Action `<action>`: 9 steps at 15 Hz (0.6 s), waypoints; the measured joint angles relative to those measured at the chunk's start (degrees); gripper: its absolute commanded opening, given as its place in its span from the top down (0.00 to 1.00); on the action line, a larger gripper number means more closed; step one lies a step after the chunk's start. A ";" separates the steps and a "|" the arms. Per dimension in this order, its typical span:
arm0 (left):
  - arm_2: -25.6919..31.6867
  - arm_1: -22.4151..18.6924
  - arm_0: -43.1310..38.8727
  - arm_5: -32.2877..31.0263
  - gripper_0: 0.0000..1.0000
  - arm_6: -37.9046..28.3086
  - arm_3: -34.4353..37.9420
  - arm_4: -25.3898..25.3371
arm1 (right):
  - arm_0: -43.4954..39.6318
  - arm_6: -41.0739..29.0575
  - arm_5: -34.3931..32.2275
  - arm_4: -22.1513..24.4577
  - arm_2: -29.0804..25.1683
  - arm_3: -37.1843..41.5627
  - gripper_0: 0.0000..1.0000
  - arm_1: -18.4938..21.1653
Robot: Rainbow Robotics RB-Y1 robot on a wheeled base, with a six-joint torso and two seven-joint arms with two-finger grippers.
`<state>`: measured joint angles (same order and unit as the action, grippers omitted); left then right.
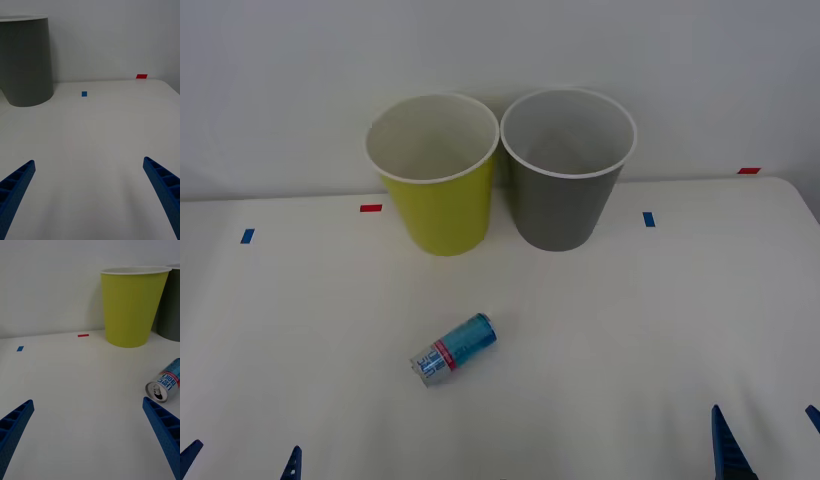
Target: Put cans in the gray bin and PET bottles in the light green bin.
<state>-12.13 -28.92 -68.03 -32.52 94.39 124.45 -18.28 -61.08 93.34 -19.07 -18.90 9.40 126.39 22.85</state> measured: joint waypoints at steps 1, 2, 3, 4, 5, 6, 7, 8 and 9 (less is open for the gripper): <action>0.00 0.00 0.00 0.00 0.00 0.00 0.00 0.00 | 0.00 0.00 0.00 0.00 0.00 0.00 0.00 0.00; 0.00 0.00 0.00 0.00 0.00 0.00 0.00 0.00 | 0.00 0.00 0.00 0.00 0.00 0.00 0.00 0.00; 0.00 0.00 0.00 0.00 0.00 0.00 0.00 0.00 | 0.00 0.00 0.00 0.00 0.00 0.00 0.00 0.00; 0.00 0.00 0.00 0.00 0.00 0.00 0.00 0.00 | 0.00 0.00 0.00 0.00 0.00 0.00 0.00 0.00; 0.00 0.00 0.00 0.00 0.00 0.00 0.00 0.00 | 0.00 0.00 0.00 0.00 0.00 0.00 0.00 0.00; 0.00 0.00 0.00 0.00 0.00 0.00 0.00 0.00 | 0.00 0.00 0.00 0.00 0.00 0.00 0.00 0.00; 0.00 0.00 0.00 0.00 0.00 0.00 0.00 0.00 | 0.00 0.00 0.00 0.00 0.00 0.00 0.00 0.00; 0.00 0.00 0.00 0.00 0.00 0.00 0.00 0.00 | 0.00 0.00 0.00 0.00 0.00 0.00 0.00 0.00; 0.00 0.00 0.00 0.00 0.00 0.00 0.00 0.00 | 0.00 0.00 0.00 0.00 0.00 0.00 0.00 0.00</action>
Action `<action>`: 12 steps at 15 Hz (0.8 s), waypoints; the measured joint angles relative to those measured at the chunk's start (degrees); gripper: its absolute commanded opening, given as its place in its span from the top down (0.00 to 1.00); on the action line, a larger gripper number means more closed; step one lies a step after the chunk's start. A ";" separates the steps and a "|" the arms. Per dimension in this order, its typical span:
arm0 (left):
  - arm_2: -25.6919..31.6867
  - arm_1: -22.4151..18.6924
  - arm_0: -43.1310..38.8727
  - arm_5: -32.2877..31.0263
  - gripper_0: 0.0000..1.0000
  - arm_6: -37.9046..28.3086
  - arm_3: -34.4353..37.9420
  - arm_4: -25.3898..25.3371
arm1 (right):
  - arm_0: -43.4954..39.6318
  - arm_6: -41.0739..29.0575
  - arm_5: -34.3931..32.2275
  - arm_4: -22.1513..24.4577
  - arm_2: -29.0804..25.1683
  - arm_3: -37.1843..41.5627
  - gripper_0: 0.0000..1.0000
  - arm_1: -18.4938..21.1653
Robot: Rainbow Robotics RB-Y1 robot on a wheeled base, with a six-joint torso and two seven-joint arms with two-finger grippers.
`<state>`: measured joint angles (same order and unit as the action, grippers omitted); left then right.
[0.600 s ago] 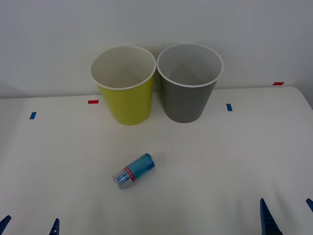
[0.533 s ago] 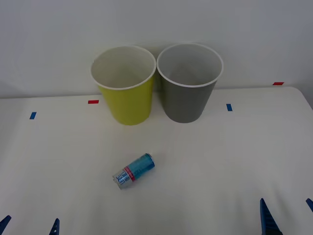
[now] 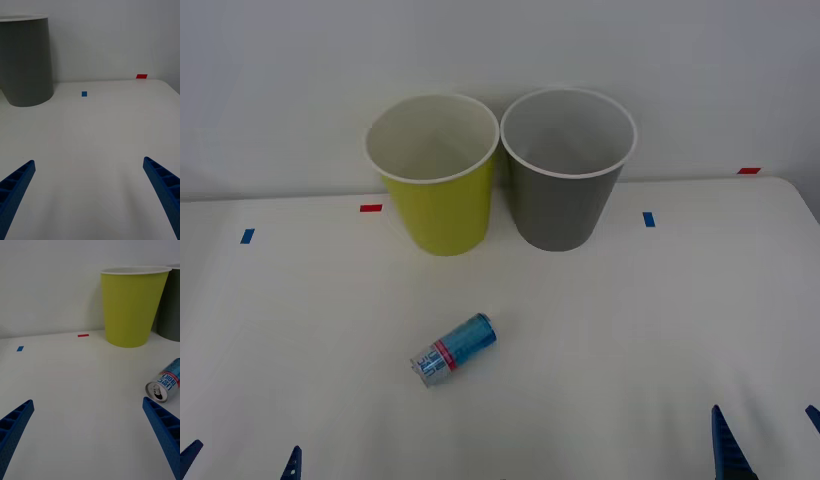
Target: Put cans in the gray bin and PET bottles in the light green bin.
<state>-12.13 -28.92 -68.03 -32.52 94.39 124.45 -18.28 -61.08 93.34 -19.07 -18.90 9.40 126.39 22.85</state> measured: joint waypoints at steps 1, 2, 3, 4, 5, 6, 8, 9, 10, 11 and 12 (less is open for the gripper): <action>0.00 0.00 0.00 0.00 0.00 0.00 0.00 0.00 | 0.00 0.00 0.00 0.00 0.00 0.00 0.00 0.00; 0.00 0.00 0.00 0.00 0.00 0.00 0.00 0.00 | 0.00 0.00 0.00 0.00 0.00 0.00 0.00 0.00; 0.00 0.00 0.00 0.00 0.00 0.00 0.00 0.00 | 0.00 0.00 0.00 0.00 0.00 0.00 0.00 0.00; 0.00 0.00 0.00 0.00 0.00 0.00 0.00 0.00 | 0.00 0.00 0.00 0.00 0.00 0.00 0.00 0.00; 0.00 0.00 0.00 0.00 0.00 0.00 0.00 0.00 | 0.00 0.00 0.00 0.00 0.00 0.00 0.00 0.00; 0.00 0.00 0.00 0.00 0.00 0.00 0.00 0.00 | 0.00 0.00 0.00 0.00 0.00 0.00 0.00 0.00; 0.00 0.00 0.00 0.00 0.00 0.00 0.00 0.00 | 0.00 0.00 0.00 0.00 0.00 0.00 0.00 0.00; 0.00 0.00 0.00 0.00 0.00 0.00 0.00 0.00 | 0.00 0.00 0.00 0.00 0.00 0.00 0.00 0.00; 0.00 0.00 0.00 0.00 0.00 0.00 0.00 0.00 | 0.00 0.00 0.00 0.00 0.00 0.00 0.00 0.00; 0.00 0.00 0.00 0.00 0.00 0.00 0.00 0.00 | 0.00 0.00 0.00 0.00 0.00 0.00 0.00 0.00; 0.00 0.00 0.00 0.00 0.00 0.00 0.00 0.00 | 0.00 0.00 0.00 0.00 0.00 0.00 0.00 0.00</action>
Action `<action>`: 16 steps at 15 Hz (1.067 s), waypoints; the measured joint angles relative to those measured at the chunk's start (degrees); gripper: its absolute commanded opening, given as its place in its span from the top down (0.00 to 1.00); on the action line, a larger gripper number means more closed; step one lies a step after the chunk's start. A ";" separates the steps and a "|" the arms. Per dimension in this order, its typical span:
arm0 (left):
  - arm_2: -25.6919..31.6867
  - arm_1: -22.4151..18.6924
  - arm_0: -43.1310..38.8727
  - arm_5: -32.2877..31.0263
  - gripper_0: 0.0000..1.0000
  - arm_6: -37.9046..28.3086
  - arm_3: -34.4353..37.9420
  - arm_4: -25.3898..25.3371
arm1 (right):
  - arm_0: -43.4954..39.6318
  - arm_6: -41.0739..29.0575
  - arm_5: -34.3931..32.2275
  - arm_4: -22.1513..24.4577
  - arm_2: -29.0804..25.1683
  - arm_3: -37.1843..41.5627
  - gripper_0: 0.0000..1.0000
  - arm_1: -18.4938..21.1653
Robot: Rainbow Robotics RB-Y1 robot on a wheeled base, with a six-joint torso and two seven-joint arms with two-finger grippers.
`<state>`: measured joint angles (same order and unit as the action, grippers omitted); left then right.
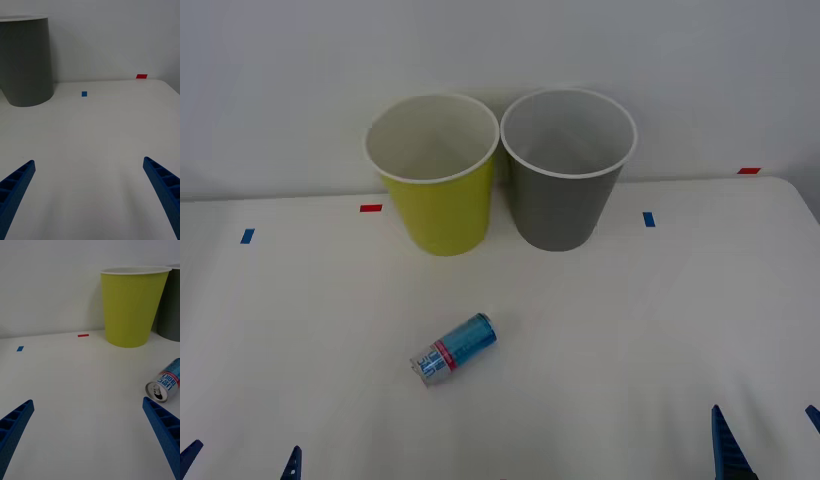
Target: Put cans in the gray bin and PET bottles in the light green bin.
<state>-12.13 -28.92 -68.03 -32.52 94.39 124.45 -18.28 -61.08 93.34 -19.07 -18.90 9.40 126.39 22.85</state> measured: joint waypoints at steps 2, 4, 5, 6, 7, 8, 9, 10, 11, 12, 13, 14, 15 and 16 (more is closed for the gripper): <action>0.00 0.00 0.00 0.00 0.00 0.00 0.00 0.00 | 0.00 0.00 0.00 0.00 0.00 0.00 0.00 0.00; 0.00 0.00 0.00 0.00 0.00 0.00 0.00 0.00 | 0.00 0.00 0.00 0.00 0.00 0.00 0.00 0.00; 0.00 0.00 0.00 0.00 0.00 0.00 0.00 0.00 | 0.00 0.00 0.00 0.00 0.00 0.00 0.00 0.00; 0.00 0.00 0.00 0.00 0.00 0.00 0.00 0.00 | 0.00 0.00 0.00 0.00 0.00 0.00 0.00 0.00; 0.00 0.00 0.00 0.00 0.00 0.00 0.00 0.00 | 0.00 0.00 0.00 0.00 0.00 0.00 0.00 0.00; 0.00 0.00 0.00 0.00 0.00 0.00 0.00 0.00 | 0.00 0.00 0.00 0.00 0.00 0.00 0.00 0.00; 0.00 0.00 0.00 0.00 0.00 0.00 0.00 0.00 | 0.00 0.00 0.00 0.00 0.00 0.00 0.00 0.00; 0.00 0.00 0.00 0.00 0.00 0.00 0.00 0.00 | 0.00 0.00 0.00 0.00 0.00 0.00 0.00 0.00; 0.00 0.00 0.00 0.00 0.00 0.00 0.00 0.00 | 0.00 0.00 0.00 0.00 0.00 0.00 0.00 0.00; 0.00 0.00 0.00 0.00 0.00 0.00 0.00 0.00 | 0.00 0.00 0.00 0.00 0.00 0.00 0.00 0.00; 0.00 0.00 0.00 0.00 0.00 0.00 0.00 0.00 | 0.00 0.00 0.00 0.00 0.00 0.00 0.00 0.00; -0.13 0.03 0.20 0.14 0.00 0.00 -0.23 0.06 | 0.00 0.00 0.00 0.00 0.00 0.00 0.00 0.00; -0.35 0.15 0.78 0.74 0.00 -0.01 -1.69 0.60 | 0.00 0.00 0.00 0.00 0.00 0.00 0.00 0.00; -0.05 0.33 1.07 1.09 0.00 -0.12 -2.36 2.72 | 0.00 0.00 0.00 0.00 0.00 0.00 0.00 0.00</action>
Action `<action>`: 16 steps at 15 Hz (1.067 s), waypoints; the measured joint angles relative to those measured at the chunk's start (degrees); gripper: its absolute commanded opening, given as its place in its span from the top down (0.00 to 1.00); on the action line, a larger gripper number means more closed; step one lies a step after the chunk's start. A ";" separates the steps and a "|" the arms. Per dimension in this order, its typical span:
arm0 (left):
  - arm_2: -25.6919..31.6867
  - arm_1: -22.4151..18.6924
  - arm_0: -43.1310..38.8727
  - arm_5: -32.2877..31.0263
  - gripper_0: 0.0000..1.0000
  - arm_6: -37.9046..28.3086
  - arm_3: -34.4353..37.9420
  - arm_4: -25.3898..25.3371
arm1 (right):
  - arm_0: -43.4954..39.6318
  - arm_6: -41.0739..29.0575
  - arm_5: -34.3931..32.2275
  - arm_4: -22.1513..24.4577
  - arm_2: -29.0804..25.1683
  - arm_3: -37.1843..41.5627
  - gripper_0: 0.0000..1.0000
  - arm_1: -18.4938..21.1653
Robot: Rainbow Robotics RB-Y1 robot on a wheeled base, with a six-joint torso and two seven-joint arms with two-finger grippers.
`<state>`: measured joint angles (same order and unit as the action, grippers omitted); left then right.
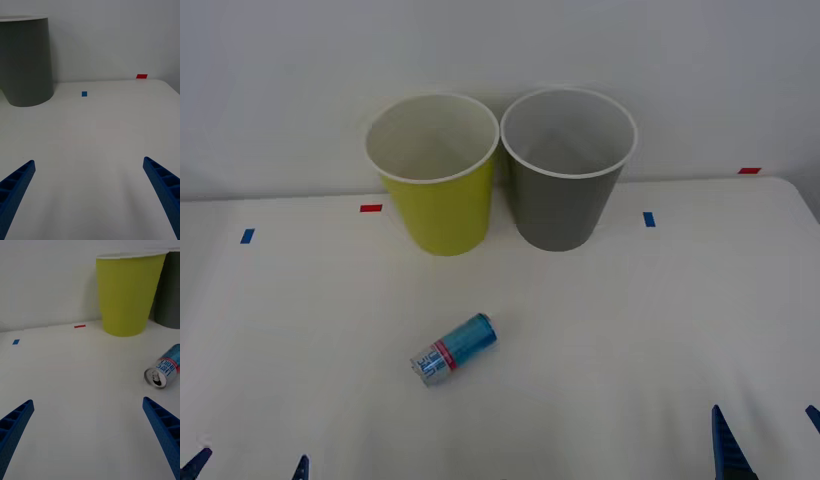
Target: Put cans in the gray bin and PET bottles in the light green bin.
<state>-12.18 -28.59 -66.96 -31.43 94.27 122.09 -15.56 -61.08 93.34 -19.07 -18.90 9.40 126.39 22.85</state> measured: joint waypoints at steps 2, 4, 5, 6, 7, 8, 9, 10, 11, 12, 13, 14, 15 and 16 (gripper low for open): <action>1.89 0.23 -0.08 0.14 0.00 -0.40 -0.26 2.60 | 0.00 0.00 0.00 0.00 0.00 0.00 0.00 0.00; 2.53 0.15 0.72 0.45 0.00 -0.94 -0.13 2.97 | 0.00 0.00 0.00 0.00 0.00 0.00 0.00 0.00; 2.61 -0.39 1.47 1.48 0.00 -1.19 -0.12 3.01 | 0.00 0.00 0.00 0.00 0.00 0.00 0.00 0.00; 2.71 -1.54 2.37 2.78 0.00 -1.44 -0.11 2.96 | 0.00 0.00 0.00 0.00 0.00 0.00 0.00 0.00; 2.73 -2.74 3.42 3.90 0.00 -1.66 -0.10 2.81 | 0.00 0.00 0.00 0.00 0.00 0.00 0.00 0.00; 2.71 -4.02 4.62 4.97 0.00 -1.91 0.09 2.67 | 0.00 0.00 0.00 0.00 0.00 0.00 0.00 0.00; 2.74 -5.31 5.57 6.64 0.00 -2.11 0.65 2.46 | 0.00 0.00 0.00 0.00 0.00 0.00 0.00 0.00; 2.95 -6.48 6.13 8.56 0.00 -2.33 1.67 2.26 | 0.00 0.00 0.00 0.00 0.00 0.00 0.00 0.00; 3.41 -7.52 6.42 11.04 0.00 -2.60 3.00 2.18 | 0.00 0.00 0.00 0.00 0.00 0.00 0.00 0.00; 3.92 -8.57 6.59 13.16 0.00 -2.92 4.38 2.13 | 0.00 0.00 0.00 0.00 0.00 0.00 0.00 0.00; 4.35 -9.71 6.76 15.32 0.00 -3.29 5.74 2.10 | 0.00 0.00 0.00 0.00 0.00 0.00 0.00 0.00; 4.57 -10.45 7.04 17.41 0.00 -3.62 7.16 2.11 | 0.00 0.00 0.00 0.00 0.00 0.00 0.00 0.00; 4.64 -10.90 7.59 20.44 0.00 -3.88 8.56 2.17 | 0.00 0.00 0.00 0.00 0.00 0.00 0.00 0.00; 4.67 -11.37 8.42 23.91 0.00 -4.10 10.06 2.24 | 0.00 0.00 0.00 0.00 0.00 0.00 0.00 0.00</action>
<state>-7.51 -39.96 -58.54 -7.52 90.17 132.15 -13.31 -61.08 93.34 -19.07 -18.90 9.40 126.39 22.85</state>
